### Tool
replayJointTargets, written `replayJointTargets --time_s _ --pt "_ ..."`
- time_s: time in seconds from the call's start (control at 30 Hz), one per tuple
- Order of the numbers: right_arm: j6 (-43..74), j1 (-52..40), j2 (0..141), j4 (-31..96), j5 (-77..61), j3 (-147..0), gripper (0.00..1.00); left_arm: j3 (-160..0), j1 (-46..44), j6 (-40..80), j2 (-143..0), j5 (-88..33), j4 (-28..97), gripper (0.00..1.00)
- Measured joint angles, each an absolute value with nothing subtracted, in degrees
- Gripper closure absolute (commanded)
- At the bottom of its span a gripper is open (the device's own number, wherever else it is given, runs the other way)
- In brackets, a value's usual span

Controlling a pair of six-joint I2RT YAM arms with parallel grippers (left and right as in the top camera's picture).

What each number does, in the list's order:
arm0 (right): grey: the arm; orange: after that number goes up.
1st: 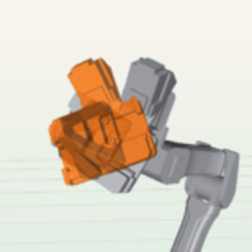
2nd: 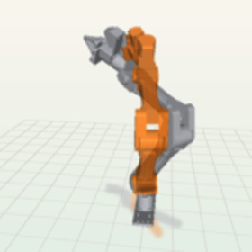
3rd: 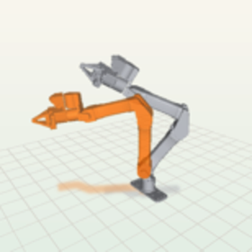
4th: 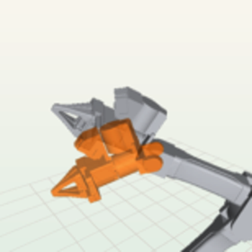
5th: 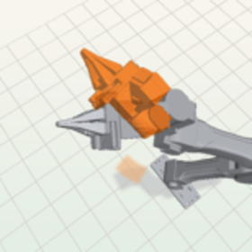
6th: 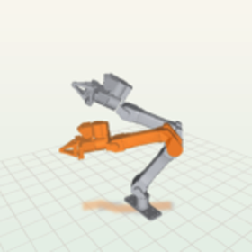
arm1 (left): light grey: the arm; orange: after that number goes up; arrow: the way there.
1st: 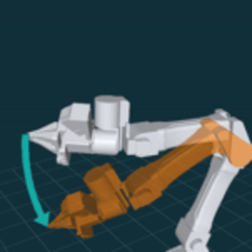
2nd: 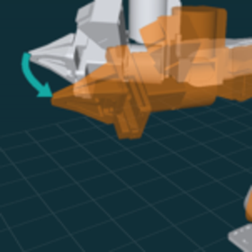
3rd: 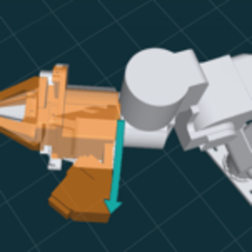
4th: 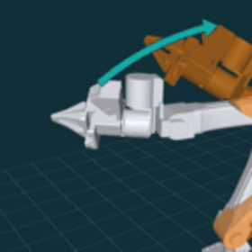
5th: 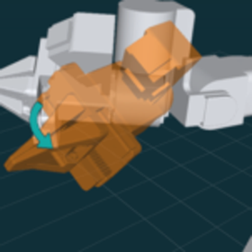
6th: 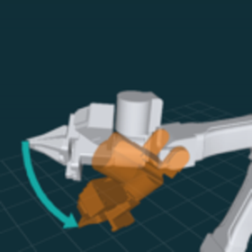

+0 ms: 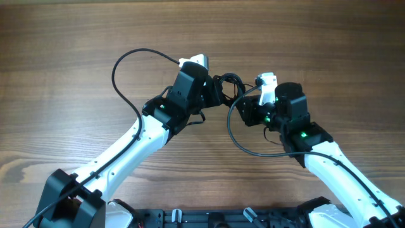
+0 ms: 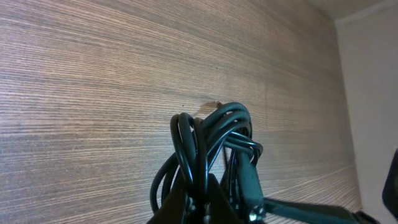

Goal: Untangle cables

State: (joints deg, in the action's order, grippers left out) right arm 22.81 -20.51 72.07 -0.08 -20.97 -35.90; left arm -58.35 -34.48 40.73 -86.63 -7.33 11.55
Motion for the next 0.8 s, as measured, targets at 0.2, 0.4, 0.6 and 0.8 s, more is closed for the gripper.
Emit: replayJointTargets --time_s 0.2,0.4,0.6,0.8 --pt "23.03 -23.07 72.12 -1.87 -19.4 -35.9 0.95 -58.35 -34.3 41.93 -86.63 -7.31 11.49 0.96" --pt "23.31 -23.07 72.2 -5.63 -18.74 -35.75 0.95 -58.35 -33.78 39.46 -86.61 -9.89 11.07 0.96" --pt "24.38 -23.07 72.44 -6.92 -16.62 -35.64 0.95 -58.35 -33.28 31.94 -86.61 -17.1 10.61 0.96" --pt "26.09 -23.11 74.87 -9.41 -14.68 -35.55 0.95 -58.35 -32.82 25.17 -86.61 -26.13 10.41 0.96"
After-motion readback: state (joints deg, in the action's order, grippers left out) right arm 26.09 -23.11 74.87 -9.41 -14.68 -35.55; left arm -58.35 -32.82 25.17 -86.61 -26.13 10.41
